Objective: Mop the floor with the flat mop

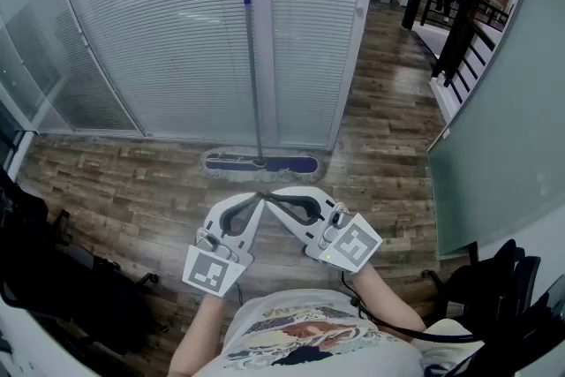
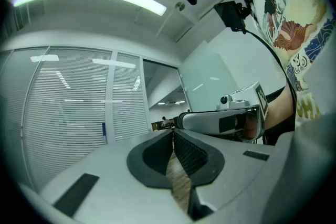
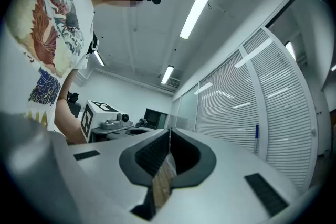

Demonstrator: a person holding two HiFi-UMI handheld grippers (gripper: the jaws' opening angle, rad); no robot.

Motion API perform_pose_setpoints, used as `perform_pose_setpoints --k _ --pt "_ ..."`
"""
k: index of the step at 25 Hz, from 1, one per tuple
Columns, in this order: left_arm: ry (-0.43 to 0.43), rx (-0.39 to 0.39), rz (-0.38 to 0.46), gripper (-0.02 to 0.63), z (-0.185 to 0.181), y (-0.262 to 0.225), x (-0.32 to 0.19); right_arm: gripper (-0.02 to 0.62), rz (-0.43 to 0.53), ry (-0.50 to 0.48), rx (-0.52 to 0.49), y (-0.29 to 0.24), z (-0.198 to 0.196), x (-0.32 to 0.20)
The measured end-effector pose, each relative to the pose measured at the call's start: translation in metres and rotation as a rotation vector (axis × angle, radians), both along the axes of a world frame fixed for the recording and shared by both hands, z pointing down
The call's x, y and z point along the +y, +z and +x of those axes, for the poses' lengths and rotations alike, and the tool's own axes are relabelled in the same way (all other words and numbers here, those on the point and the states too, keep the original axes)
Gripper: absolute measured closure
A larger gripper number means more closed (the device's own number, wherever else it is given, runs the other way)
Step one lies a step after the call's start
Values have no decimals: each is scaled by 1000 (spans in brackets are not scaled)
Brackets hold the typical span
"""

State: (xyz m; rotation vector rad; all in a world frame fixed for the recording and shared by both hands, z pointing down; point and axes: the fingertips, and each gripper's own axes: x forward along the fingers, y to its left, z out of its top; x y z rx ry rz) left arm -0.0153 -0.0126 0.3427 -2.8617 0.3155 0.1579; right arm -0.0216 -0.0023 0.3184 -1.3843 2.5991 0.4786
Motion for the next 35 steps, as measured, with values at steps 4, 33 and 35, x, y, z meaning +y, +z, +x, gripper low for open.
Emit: perform_pose_setpoints --k 4,33,35 --pt "0 12 0 590 -1 -3 -10 569 8 -2 -3 -2 -2 -10" --pt "-145 -55 -72 589 106 3 -178 566 -150 10 -40 10 124 -187" --pt "-156 -58 -55 589 122 2 -193 566 -147 5 -45 12 142 -202"
